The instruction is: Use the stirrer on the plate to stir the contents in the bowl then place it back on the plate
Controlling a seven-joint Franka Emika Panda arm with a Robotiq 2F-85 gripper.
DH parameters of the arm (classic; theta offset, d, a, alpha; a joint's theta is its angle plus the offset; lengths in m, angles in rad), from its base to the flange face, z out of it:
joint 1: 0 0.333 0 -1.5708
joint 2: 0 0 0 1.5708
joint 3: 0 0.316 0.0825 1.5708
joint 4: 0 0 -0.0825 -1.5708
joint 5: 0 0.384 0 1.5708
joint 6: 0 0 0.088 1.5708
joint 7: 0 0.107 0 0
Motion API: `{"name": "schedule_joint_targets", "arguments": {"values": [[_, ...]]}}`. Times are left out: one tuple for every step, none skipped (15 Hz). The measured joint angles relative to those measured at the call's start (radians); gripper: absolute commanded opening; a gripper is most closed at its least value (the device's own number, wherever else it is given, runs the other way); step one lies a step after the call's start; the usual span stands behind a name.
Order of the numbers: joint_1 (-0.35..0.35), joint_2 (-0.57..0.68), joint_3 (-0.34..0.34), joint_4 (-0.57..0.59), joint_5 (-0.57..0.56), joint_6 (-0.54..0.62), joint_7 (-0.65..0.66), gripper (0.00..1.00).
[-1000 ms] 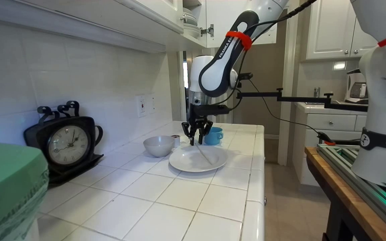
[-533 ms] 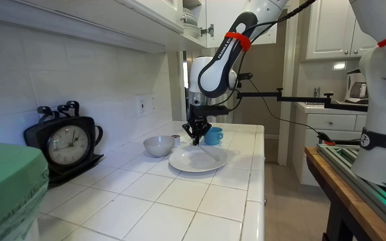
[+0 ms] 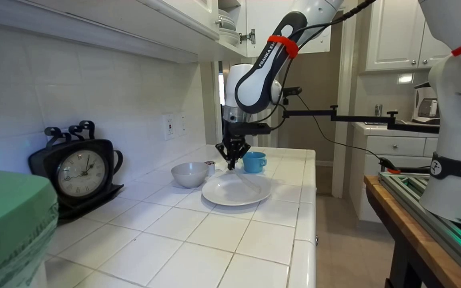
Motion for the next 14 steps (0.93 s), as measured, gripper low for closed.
{"name": "schedule_joint_targets", "arguments": {"values": [[0.003, -0.008, -0.006, 0.003, 0.000, 0.008, 0.006, 0.01], [0.009, -0.018, -0.014, 0.004, 0.000, 0.019, 0.014, 0.01], [0.014, -0.027, -0.020, 0.003, 0.000, 0.035, 0.022, 0.01], [0.024, -0.036, -0.030, 0.003, -0.003, 0.055, 0.035, 0.01], [0.037, -0.043, -0.039, 0.002, -0.006, 0.075, 0.047, 0.01], [0.054, -0.048, -0.051, 0.000, -0.012, 0.095, 0.065, 0.01], [0.075, -0.048, -0.068, -0.003, -0.025, 0.118, 0.088, 0.01], [0.102, -0.048, -0.091, -0.011, -0.044, 0.146, 0.117, 0.01], [0.134, -0.048, -0.120, -0.022, -0.071, 0.181, 0.149, 0.01], [0.175, -0.047, -0.158, -0.037, -0.107, 0.225, 0.185, 0.01], [0.222, -0.047, -0.204, -0.053, -0.144, 0.272, 0.222, 0.01], [0.275, -0.045, -0.257, -0.067, -0.176, 0.316, 0.257, 0.01], [0.331, -0.044, -0.315, -0.079, -0.200, 0.354, 0.286, 0.01], [0.385, -0.042, -0.373, -0.088, -0.214, 0.384, 0.307, 0.01]]}}
